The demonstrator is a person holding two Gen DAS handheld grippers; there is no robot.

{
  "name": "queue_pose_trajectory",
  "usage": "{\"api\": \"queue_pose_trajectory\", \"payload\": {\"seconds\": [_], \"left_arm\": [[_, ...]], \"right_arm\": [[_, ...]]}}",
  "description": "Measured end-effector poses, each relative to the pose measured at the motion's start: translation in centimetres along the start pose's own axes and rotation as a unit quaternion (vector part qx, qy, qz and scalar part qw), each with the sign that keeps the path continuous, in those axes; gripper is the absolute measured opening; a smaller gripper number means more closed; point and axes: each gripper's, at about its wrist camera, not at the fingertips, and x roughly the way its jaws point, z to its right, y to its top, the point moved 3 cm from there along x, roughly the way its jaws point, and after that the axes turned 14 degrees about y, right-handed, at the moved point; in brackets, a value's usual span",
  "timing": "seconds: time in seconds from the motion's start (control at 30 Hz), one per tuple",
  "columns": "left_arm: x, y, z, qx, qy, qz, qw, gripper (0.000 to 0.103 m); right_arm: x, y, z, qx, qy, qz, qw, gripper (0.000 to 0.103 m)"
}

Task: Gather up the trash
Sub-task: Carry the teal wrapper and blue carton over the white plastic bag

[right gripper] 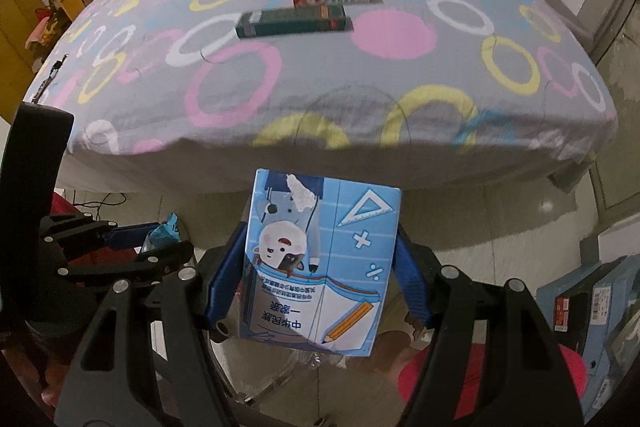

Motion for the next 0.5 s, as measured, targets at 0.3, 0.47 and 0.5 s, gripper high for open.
{"api": "queue_pose_trajectory", "payload": {"seconds": [0.3, 0.47, 0.5], "left_arm": [[3.4, -0.4, 1.8, 0.051, 0.001, -0.028, 0.9983, 0.034], [5.2, -0.4, 3.0, 0.088, 0.009, -0.039, 0.9953, 0.034], [5.6, -0.4, 3.2, 0.096, 0.013, -0.040, 0.9945, 0.034]], "right_arm": [[4.2, -1.1, 1.4, 0.019, -0.003, -0.030, 0.999, 0.067], [6.5, -2.1, 2.6, 0.045, 0.003, -0.049, 0.998, 0.067], [7.2, -2.3, 3.0, 0.053, 0.004, -0.054, 0.997, 0.067]]}}
